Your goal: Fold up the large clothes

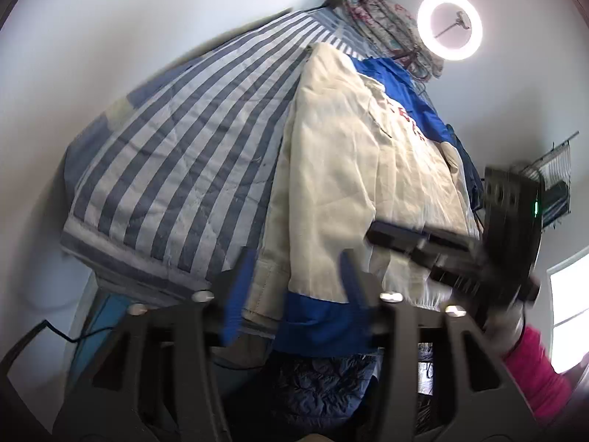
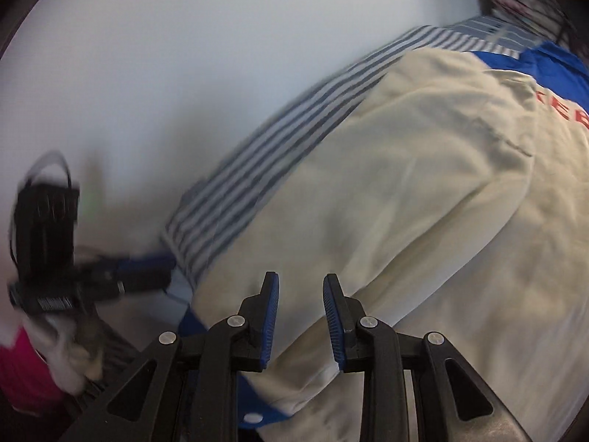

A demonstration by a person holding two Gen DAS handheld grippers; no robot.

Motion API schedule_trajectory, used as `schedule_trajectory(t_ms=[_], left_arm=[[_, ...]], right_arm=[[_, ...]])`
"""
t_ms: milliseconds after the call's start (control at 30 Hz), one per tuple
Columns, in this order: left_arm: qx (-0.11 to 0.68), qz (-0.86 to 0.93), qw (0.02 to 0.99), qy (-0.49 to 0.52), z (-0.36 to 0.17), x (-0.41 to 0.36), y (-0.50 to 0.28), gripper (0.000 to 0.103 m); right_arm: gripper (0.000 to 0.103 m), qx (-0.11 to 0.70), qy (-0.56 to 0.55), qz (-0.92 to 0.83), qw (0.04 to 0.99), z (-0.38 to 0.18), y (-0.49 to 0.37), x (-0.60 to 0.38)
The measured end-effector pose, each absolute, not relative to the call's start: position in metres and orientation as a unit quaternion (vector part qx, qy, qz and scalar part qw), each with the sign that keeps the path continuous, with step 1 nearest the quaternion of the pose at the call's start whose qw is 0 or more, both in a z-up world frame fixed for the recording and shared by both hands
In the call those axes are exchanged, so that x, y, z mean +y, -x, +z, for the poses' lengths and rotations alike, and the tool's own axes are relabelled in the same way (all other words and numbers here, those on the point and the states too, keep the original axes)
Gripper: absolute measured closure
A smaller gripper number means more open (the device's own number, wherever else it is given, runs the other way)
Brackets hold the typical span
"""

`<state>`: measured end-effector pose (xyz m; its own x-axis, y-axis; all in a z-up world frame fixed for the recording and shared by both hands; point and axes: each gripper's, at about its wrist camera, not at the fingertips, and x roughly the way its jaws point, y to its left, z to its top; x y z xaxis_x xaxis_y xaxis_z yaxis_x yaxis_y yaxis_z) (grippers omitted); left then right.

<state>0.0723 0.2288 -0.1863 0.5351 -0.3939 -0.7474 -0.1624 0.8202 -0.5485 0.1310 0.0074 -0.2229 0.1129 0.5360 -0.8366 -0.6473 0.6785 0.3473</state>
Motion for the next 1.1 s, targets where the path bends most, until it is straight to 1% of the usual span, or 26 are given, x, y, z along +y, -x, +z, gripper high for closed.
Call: schedule_trajectory(t_ms=[100,167,233,300,433,500,633,667,733,800,867,933,1100], left_arm=[[0.483,-0.071,0.818,0.306,-0.196,0.231,-0.071,0.046],[0.489,-0.069,0.81,0.317,-0.202,0.232,-0.071,0.046],[0.493,-0.07,0.801,0.331,-0.209,0.233,-0.069,0.046],[0.491,-0.078,0.799,0.338,-0.21,0.232,-0.066,0.046],[0.501,-0.086,0.796,0.33,-0.217,0.223,-0.071,0.046],[0.51,-0.083,0.791,0.328,-0.224,0.22,-0.074,0.046],[0.511,-0.081,0.784,0.342,-0.232,0.223,-0.075,0.046],[0.512,-0.08,0.784,0.341,-0.233,0.223,-0.075,0.048],[0.517,-0.075,0.787,0.328,-0.235,0.22,-0.076,0.056],[0.517,-0.073,0.79,0.322,-0.235,0.219,-0.077,0.07],[0.516,-0.078,0.788,0.326,-0.234,0.219,-0.077,0.079],[0.508,-0.08,0.795,0.323,-0.228,0.217,-0.075,0.082],[0.488,-0.084,0.814,0.303,-0.214,0.206,-0.073,0.085]], right_arm=[[0.076,0.547,0.04,0.387,0.741,-0.24,-0.121,0.015],[0.076,0.553,0.055,0.377,0.741,-0.253,-0.12,0.021],[0.076,0.559,0.032,0.378,0.737,-0.256,-0.129,0.017],[0.077,0.562,-0.01,0.379,0.735,-0.249,-0.138,0.005],[0.077,0.537,-0.017,0.348,0.768,-0.23,-0.159,-0.012],[0.077,0.539,-0.029,0.333,0.773,-0.23,-0.17,-0.018],[0.077,0.546,-0.011,0.319,0.775,-0.244,-0.17,-0.015],[0.077,0.551,-0.007,0.317,0.772,-0.248,-0.171,-0.014],[0.077,0.56,0.007,0.307,0.769,-0.257,-0.174,-0.01],[0.077,0.554,0.001,0.307,0.774,-0.257,-0.175,-0.01],[0.077,0.561,-0.004,0.306,0.769,-0.256,-0.179,-0.012],[0.075,0.571,-0.012,0.309,0.761,-0.255,-0.183,-0.014],[0.064,0.584,-0.04,0.311,0.749,-0.255,-0.198,-0.022]])
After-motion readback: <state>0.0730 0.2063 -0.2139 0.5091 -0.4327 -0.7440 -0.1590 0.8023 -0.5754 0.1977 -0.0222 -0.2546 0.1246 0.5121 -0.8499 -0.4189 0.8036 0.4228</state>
